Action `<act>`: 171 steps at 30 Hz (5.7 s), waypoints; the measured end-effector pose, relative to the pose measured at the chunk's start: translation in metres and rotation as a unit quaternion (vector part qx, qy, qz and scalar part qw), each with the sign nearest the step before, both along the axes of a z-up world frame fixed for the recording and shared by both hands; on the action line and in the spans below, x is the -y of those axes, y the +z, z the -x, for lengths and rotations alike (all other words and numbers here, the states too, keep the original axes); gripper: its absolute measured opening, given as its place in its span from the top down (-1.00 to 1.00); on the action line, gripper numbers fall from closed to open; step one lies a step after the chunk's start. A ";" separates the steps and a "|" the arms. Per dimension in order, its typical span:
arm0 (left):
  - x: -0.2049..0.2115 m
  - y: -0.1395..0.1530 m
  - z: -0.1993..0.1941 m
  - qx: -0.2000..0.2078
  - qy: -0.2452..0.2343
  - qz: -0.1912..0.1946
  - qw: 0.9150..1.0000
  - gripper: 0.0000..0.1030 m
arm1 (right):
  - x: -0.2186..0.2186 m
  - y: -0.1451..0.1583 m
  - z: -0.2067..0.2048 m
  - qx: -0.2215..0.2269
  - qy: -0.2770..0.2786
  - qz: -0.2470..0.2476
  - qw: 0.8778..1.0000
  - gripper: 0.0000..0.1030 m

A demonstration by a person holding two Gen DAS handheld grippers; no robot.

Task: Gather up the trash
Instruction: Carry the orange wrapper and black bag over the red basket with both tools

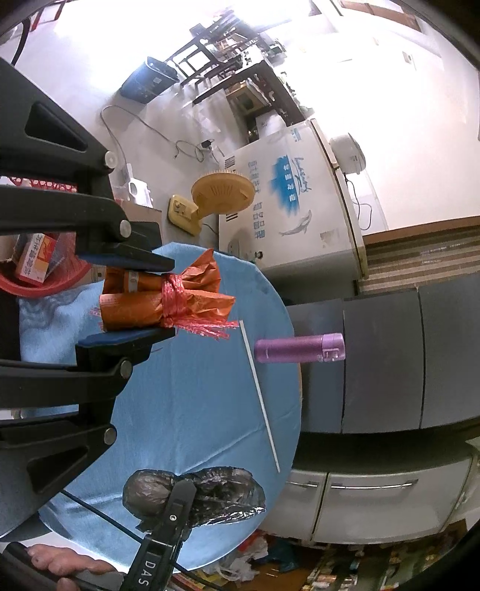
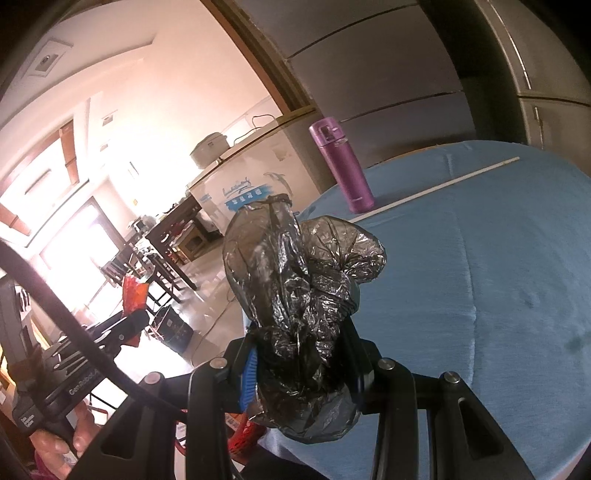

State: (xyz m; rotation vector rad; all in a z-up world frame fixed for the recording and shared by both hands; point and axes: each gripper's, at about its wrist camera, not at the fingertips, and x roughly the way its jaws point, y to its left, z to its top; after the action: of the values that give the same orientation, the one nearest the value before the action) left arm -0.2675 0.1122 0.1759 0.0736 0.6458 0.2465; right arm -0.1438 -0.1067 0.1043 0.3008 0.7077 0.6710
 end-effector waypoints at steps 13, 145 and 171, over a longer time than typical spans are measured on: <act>-0.029 0.003 0.025 0.010 0.032 0.003 0.999 0.42 | -0.037 0.010 0.010 0.014 0.047 0.008 0.999 0.19; -0.128 -0.084 0.044 -0.074 0.155 0.048 0.984 0.41 | -0.256 -0.065 -0.007 -0.058 0.255 0.117 0.958 0.16; -0.160 -0.162 -0.003 -0.191 0.174 0.090 0.962 0.41 | -0.291 -0.125 -0.059 -0.139 0.266 0.122 0.946 0.16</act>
State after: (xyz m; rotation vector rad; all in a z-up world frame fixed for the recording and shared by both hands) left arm -0.2640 0.2719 0.0140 -0.1741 1.0654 0.5187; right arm -0.0851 0.1843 -0.0207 -0.0346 1.1506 1.0541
